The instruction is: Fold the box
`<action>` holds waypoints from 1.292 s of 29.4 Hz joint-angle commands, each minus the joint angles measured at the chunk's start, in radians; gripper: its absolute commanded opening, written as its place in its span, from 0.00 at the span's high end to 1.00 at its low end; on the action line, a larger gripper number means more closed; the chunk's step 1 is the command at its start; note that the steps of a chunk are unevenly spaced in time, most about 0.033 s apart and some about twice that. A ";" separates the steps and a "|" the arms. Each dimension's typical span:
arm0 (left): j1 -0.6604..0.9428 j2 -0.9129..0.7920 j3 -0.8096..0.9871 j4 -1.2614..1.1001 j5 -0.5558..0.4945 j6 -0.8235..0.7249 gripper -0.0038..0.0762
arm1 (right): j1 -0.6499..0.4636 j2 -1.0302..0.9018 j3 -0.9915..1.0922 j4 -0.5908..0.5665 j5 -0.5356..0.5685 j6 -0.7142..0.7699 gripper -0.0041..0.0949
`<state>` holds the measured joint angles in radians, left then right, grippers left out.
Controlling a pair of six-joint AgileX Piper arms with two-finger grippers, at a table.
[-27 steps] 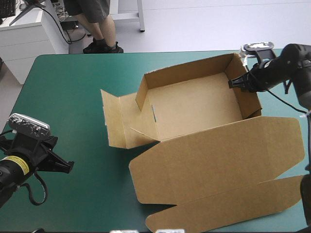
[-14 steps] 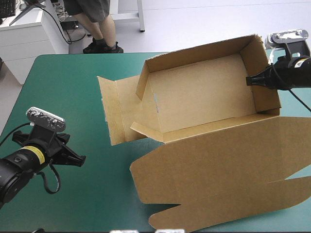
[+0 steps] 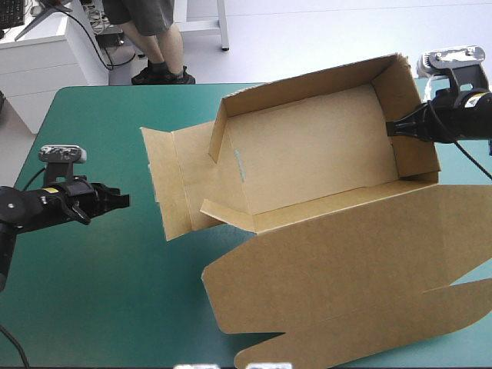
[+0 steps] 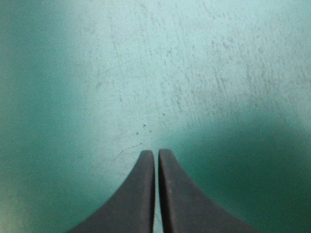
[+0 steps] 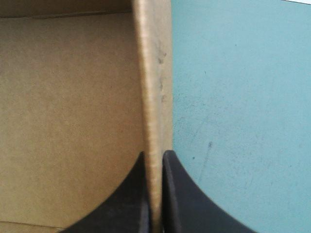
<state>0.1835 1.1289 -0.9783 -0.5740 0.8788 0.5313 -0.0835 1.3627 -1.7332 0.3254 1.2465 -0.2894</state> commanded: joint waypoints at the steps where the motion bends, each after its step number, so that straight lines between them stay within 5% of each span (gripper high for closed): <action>1: 0.159 0.001 0.030 -0.280 -0.023 0.184 0.93 | -0.007 -0.033 -0.022 0.046 -0.009 0.001 0.98; 12: 0.238 0.027 0.279 -0.589 -0.195 0.344 0.91 | -0.007 -0.033 -0.022 0.088 -0.024 -0.024 0.98; 22: 0.159 0.127 0.269 -0.809 -0.033 0.619 0.28 | -0.007 -0.033 -0.022 0.095 -0.019 -0.027 0.98; 38: 0.046 0.232 0.268 -1.119 0.327 0.862 0.28 | -0.007 -0.031 -0.022 0.137 -0.004 -0.041 0.98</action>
<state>0.2361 1.3874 -0.6816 -1.5832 1.0771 1.3697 -0.0835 1.3627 -1.7282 0.4014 1.2465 -0.3322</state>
